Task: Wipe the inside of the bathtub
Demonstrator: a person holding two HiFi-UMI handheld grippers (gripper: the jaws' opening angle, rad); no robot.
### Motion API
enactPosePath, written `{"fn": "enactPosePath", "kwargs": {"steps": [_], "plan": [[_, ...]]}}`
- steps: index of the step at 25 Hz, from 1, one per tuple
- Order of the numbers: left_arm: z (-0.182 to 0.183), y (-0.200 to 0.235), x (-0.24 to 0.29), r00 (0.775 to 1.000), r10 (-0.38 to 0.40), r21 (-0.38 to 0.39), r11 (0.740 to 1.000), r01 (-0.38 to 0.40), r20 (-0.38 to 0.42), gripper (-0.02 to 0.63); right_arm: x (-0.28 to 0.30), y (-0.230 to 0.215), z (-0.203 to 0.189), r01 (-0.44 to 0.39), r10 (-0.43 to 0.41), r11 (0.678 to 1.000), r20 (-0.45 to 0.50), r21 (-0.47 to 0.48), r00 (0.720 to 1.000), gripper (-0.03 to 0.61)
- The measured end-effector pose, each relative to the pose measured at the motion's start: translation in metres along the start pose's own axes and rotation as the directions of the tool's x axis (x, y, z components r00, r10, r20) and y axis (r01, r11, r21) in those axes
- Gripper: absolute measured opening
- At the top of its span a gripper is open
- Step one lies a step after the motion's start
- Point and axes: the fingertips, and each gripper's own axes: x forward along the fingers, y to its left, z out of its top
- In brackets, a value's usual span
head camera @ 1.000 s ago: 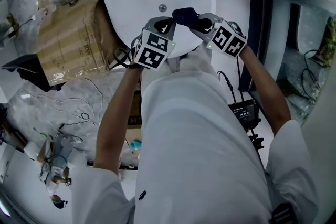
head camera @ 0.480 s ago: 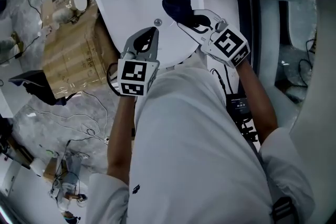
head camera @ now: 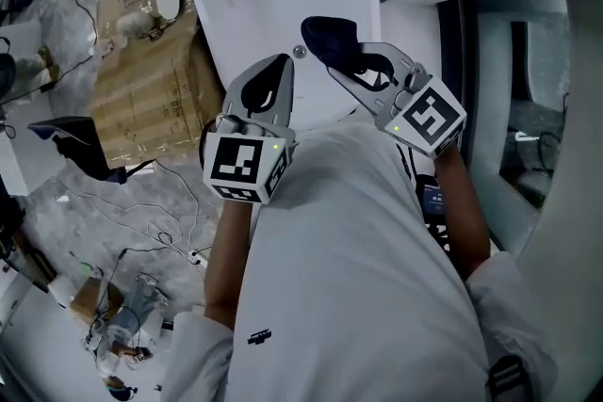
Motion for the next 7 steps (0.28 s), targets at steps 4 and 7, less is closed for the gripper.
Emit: {"fn": "enactPosePath", "kwargs": {"steps": [4,7], "plan": [[0.005,-0.010,-0.006,1.000,0.005,0.041,0.999,-0.006,0.019,0.000,-0.006,0.001,0.013,0.031,-0.035,0.998,0.077,0.054,0.996,0.054],[0.013,-0.017,-0.011,1.000,0.008,0.053,0.999,-0.010,0.029,0.000,-0.012,0.000,0.026,0.039,-0.045,0.998,0.107,0.058,0.993,0.054]]}}
